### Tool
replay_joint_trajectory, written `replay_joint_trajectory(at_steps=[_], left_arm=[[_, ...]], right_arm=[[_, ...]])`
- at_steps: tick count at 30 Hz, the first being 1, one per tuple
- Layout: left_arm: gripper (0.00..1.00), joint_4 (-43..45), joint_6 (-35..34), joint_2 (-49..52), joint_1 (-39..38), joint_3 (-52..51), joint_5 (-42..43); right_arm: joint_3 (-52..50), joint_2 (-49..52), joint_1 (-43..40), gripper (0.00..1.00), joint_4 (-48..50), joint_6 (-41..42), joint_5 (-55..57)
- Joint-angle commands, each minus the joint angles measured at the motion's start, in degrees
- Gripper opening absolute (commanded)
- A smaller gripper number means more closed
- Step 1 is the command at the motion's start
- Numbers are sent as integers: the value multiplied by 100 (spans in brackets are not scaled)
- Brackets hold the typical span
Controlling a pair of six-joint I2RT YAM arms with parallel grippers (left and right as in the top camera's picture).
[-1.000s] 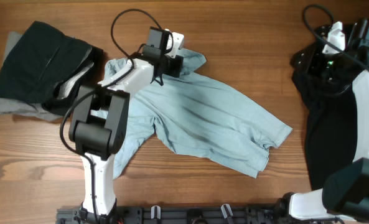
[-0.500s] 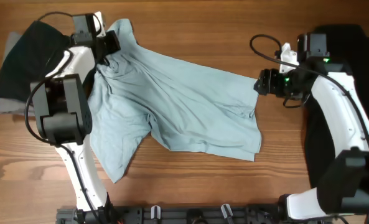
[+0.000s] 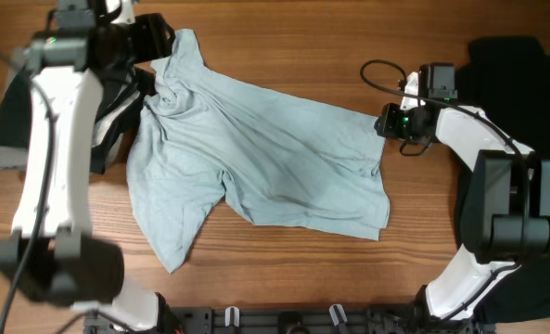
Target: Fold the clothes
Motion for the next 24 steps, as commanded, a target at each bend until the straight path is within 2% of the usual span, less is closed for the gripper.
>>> replay_joint_trajectory(at_steps=[1,2,5,10,13,14,15,18,21,24], left_arm=[[62,-538,223,-686,-4,81,24],[62,-704,223,-800,-4,81,22],[61,-1182,223,-981,-4,81,-85],[60,-1353,219,-981,-4,81,-81],[61,-1353,219,-981,-11,81,-83],[63,-1355,219,-981,-11,81,-81],[66,-1366,219,-981,-11,81,-81],[70,-1440,223,-977,-22,81,-85],[71,-1615,227,-966,-22,79,-125],[63,-1904,385,-828,-39,-37,-232]], right_arm=[[-111,431,15,16,149,-4,-92],[-103,431,13,4,219,-2,-92],[293,391,-94,4,605,-4,74],[2610,328,-763,4,1001,-4,149],[3504,328,-1176,4,1296,2,251],[3550,328,-1283,42,1325,13,201],[3550,326,-1377,100,1274,0,63],[3550,306,-1580,100,573,0,-566],[3550,46,-1668,100,-553,-4,-892],[3550,-466,-1648,100,-1609,-109,-1095]])
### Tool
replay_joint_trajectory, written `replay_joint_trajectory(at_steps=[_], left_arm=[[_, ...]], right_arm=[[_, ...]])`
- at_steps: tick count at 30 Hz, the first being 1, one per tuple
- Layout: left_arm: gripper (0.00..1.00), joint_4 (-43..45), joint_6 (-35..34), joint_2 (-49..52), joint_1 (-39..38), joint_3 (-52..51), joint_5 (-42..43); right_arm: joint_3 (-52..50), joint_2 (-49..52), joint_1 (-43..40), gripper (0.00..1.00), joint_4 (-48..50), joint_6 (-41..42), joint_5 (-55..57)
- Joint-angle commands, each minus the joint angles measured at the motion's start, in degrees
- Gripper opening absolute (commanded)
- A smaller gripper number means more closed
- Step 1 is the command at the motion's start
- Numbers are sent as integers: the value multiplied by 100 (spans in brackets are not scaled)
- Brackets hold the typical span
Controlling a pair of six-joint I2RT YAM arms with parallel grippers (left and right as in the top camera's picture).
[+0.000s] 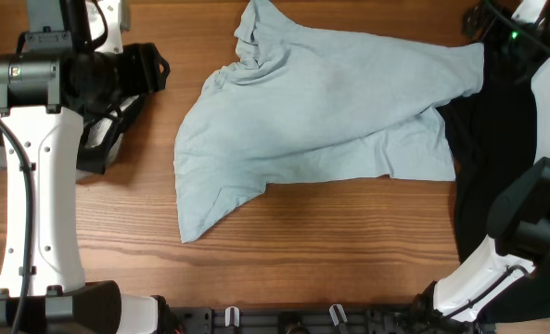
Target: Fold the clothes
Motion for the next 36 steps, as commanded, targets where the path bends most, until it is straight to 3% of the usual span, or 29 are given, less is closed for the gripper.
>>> replay_joint_trajectory(at_steps=[1,5,9,16,22,27,29,30,31,33,36], left_arm=[[61,-114,273,179,-59,-247,-114],[53,-98,378,752,-214,-916,-109],[62,85,378,1491,-348,-1491,-118],[57,424,334,2564,-245,-1853,-619],[58,953,334,2643,-179,-1860,-1325],[58,1462,337,2643,-133,-2214,-953],[52,1628,356,2643,-133,-2444,-662],[41,1646,354,2643,-133,-2507,-575],[22,1622,354,2643,-133,-2527,-501],[4,1604,354,2636,-129,-2524,-498],[4,1486,225,2603,22,-2485,-505]], right_arm=[[15,-833,57,100,-813,-251,-612],[15,-1419,339,100,-2210,-299,-817],[-66,-1488,789,100,-3390,-295,-793],[-654,-1486,1178,100,-3744,-299,-332],[-1268,-1486,1178,100,-3637,-302,-275],[-1759,-1486,1176,100,-3423,-286,11],[-1923,-1486,1172,100,-3270,-284,11],[-1965,-1486,1172,100,-3226,-284,15],[-1991,-1486,1172,100,-3189,-273,87],[-1991,-1486,1172,100,-3150,-122,350],[-1996,-1484,1143,100,-3093,66,697]])
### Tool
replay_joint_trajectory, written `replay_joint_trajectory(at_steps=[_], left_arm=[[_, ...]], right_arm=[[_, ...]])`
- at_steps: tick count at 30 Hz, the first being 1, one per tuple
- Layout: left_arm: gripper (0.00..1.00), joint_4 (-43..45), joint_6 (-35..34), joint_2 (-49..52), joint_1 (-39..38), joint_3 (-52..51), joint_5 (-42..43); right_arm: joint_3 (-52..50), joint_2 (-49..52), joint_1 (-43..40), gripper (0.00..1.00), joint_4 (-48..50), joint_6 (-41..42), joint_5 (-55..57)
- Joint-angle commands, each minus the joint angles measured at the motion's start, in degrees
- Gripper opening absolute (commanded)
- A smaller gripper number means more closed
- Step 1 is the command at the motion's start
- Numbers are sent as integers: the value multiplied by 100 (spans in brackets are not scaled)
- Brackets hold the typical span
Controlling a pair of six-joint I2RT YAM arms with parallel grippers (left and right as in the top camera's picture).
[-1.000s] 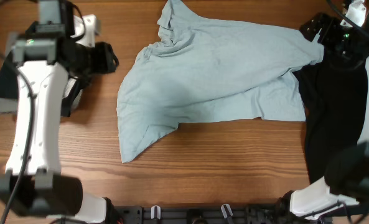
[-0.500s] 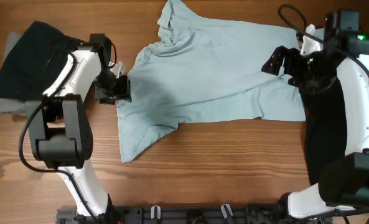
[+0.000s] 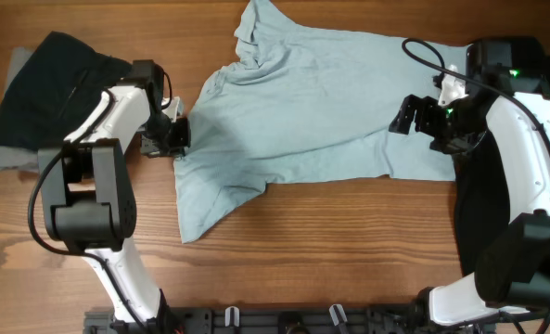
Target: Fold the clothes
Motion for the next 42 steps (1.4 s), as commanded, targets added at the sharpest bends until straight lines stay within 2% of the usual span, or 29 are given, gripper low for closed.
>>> replay_joint_trajectory(at_steps=[1,3,6,10,12,15,17,18,21,24,26,28,29,33,36,38,42], left_arm=[[4,-243,-393,-46,356,39,96],[4,-372,-866,-129,743,90,81],[4,-391,-1069,-291,1272,90,131],[4,-468,-1040,-455,1532,90,166],[4,-490,-1040,-455,1532,90,164],[4,-492,-1040,-455,1530,90,164],[4,-494,-1040,-455,1530,87,164],[4,-492,-1040,-455,1530,87,166],[4,-494,-909,-455,1530,87,166],[4,-492,-914,-455,1530,87,168],[4,-494,-914,-455,1530,87,168],[4,-490,-914,-455,1530,87,168],[4,-490,-914,-455,1530,87,168],[4,-492,-914,-476,1530,90,168],[4,-498,-914,-627,1530,90,168],[4,-538,-914,-754,1530,90,168],[4,-634,-911,-861,1530,90,166]], right_arm=[[-28,74,-101,100,83,345,555],[-31,90,-251,100,74,337,573],[-278,96,-310,99,76,315,575],[-1110,98,-306,87,470,358,621],[-1589,122,-306,82,887,654,802],[-2120,160,-323,88,1447,949,1141],[-2420,160,-341,89,1980,944,1329],[-2544,160,-343,86,2243,942,1353],[-2824,162,-343,65,2796,938,1377],[-3029,166,-343,62,3023,940,1757],[-3204,166,-343,54,3204,940,1749],[-3244,166,-343,20,3265,933,1751],[-3202,153,-350,6,3213,927,1753],[-2745,-79,-393,4,2597,929,1751],[-2221,-647,-391,4,2013,920,1567],[-2116,-1215,-391,4,1694,951,1484],[-2116,-1670,-391,4,787,922,1449]])
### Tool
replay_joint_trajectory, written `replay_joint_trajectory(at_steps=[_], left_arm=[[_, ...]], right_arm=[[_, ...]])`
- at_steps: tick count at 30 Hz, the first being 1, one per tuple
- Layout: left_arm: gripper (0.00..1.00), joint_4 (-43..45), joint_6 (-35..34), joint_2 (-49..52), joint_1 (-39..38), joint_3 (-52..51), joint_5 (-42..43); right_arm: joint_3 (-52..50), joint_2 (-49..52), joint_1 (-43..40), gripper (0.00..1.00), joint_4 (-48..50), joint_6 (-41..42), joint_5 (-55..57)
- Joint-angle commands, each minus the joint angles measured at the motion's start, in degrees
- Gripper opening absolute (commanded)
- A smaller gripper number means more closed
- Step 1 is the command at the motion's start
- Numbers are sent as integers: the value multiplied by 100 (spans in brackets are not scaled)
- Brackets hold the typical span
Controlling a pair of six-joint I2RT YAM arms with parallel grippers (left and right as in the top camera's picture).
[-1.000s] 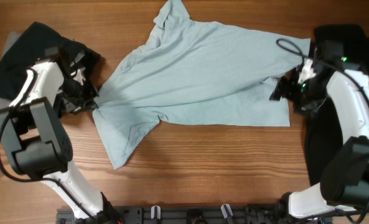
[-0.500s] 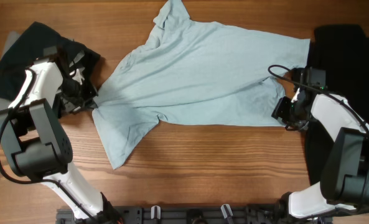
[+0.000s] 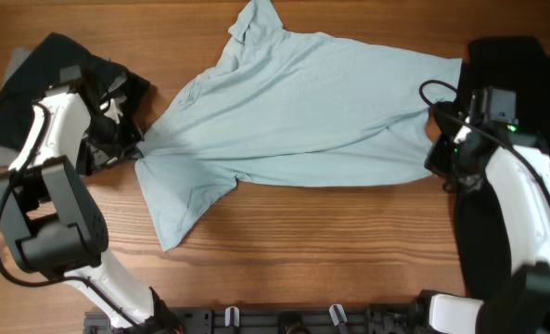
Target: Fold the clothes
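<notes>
A pale blue-grey T-shirt (image 3: 302,102) lies spread across the wooden table, collar (image 3: 254,20) at the far edge and one sleeve (image 3: 177,199) hanging toward the near left. My left gripper (image 3: 135,150) is shut on the shirt's left edge, where the cloth draws to a point. My right gripper (image 3: 438,163) sits at the lower right hem corner, fingers mostly hidden under the wrist, apparently shut on the cloth. Creases run across the shirt between the two grippers.
A pile of black clothing (image 3: 33,79) lies at the far left behind my left arm. More black clothing (image 3: 520,65) covers the right side of the table under and behind my right arm. Bare wood (image 3: 312,250) runs along the near edge.
The shirt has shifted left and its left edge is drawn out to my left gripper, now further left. My right gripper has moved from above the shirt's right part to its lower right hem corner.
First the shirt lay crumpled at the left, my left gripper by its collar and my right at its right edge. Then it lay further right and back, more spread out. Then my left gripper met its left edge, and now both grippers sit at opposite edges.
</notes>
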Motion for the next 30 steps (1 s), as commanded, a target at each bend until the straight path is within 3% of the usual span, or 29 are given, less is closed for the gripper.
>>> replay_joint_trajectory(at_steps=[1,6,11,15,18,23,24,25,27,28,30], left_arm=[[4,-85,-9,-289,70,79,-57],[4,-278,-11,-321,70,79,-125],[4,-490,11,-328,70,79,-122],[4,-551,9,-457,72,79,-127],[4,-822,9,-555,76,79,-417],[4,-931,11,-566,74,76,-424],[4,-931,11,-566,74,76,-448],[4,-927,11,-566,74,76,-527],[4,-916,11,-566,74,76,-616],[4,-905,11,-566,74,76,-616],[4,-850,11,-566,70,79,-612]], right_arm=[[52,-413,-35,4,-785,-28,-83],[50,-463,-35,4,-1722,-107,173],[46,-463,-35,5,-1652,44,157],[46,-466,-35,4,-1751,63,-977],[-232,-509,-35,4,-2079,238,-999],[-632,-544,-35,4,-1766,841,-898],[-632,-544,-35,8,-1762,925,-811],[-632,-544,-35,29,-1744,946,-695],[-632,-544,-35,91,-1676,1117,-372],[-629,-544,-35,100,-1576,1139,-278],[-625,-544,-37,100,-1191,1143,-280]])
